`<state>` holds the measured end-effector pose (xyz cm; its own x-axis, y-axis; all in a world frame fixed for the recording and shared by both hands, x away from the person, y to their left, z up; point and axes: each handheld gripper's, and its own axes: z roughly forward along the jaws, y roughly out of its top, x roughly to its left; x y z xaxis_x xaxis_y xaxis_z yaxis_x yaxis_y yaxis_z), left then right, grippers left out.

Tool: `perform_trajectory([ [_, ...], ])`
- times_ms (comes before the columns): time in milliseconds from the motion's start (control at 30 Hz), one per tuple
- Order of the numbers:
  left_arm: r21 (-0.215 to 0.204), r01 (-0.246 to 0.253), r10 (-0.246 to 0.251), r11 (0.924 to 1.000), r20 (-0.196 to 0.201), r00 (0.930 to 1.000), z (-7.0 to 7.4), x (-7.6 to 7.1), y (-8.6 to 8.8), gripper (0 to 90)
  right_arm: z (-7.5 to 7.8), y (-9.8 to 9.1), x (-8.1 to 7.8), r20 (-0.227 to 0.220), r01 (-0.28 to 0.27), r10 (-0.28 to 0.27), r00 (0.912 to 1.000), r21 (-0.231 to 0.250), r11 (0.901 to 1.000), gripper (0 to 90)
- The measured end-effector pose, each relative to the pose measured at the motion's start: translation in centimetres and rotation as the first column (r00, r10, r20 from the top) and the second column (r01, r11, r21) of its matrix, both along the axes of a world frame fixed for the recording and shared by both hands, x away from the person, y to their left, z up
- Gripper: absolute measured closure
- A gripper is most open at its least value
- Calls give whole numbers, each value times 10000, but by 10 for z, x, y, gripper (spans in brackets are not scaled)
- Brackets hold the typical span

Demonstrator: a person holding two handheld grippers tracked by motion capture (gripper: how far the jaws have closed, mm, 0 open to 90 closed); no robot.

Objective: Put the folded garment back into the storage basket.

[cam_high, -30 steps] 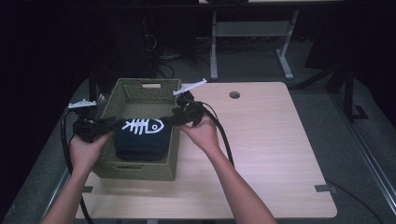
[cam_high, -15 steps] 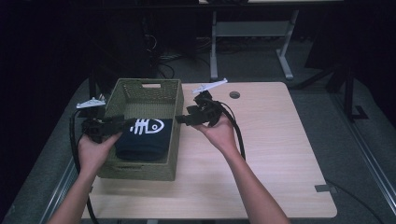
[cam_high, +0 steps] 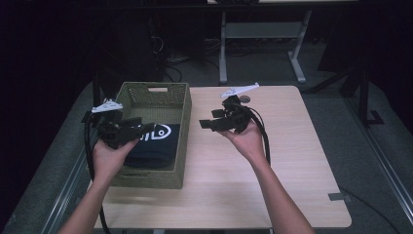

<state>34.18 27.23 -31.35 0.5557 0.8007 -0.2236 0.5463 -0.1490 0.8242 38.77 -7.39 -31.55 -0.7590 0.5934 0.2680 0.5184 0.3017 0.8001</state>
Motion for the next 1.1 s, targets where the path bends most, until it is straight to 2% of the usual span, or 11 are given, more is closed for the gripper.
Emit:
perform_trajectory([
  [267,-146,297,-297,9995,-14,9996,0,-1,-15,314,-1,-19,-5,-2,246,-246,9997,5,9997,309],
  [333,-511,463,-469,9976,-110,9988,0,-2,-18,298,-1,-23,-6,39,360,-360,9993,41,9993,307],
  [367,-548,522,-527,9971,-81,9986,1,-2,-21,292,0,-26,-6,-21,383,-382,9993,68,9992,304],
  [400,-394,550,-551,9977,-21,9985,2,-2,-24,293,-1,-28,-7,-17,415,-414,9991,60,9991,302],
  [433,-469,610,-611,9970,-19,9981,2,-3,-27,290,-1,-30,-7,-35,457,-457,9989,47,9989,299],
  [500,-340,720,-718,9968,74,9974,3,-3,-32,287,0,-35,-9,60,513,-513,9987,36,9987,294],
  [633,-146,875,-875,9961,8,9962,1,-3,-41,276,-1,-47,-14,75,705,-705,9975,46,9975,283],
  [700,-238,929,-929,9954,37,9957,1,-4,-45,272,-4,-54,-15,11,788,-788,9969,19,9969,276],
  [1100,-80,1148,-1148,9934,-17,9934,-4,-4,-65,241,-9,-87,-24,-75,1265,-1264,9920,150,9919,266],
])
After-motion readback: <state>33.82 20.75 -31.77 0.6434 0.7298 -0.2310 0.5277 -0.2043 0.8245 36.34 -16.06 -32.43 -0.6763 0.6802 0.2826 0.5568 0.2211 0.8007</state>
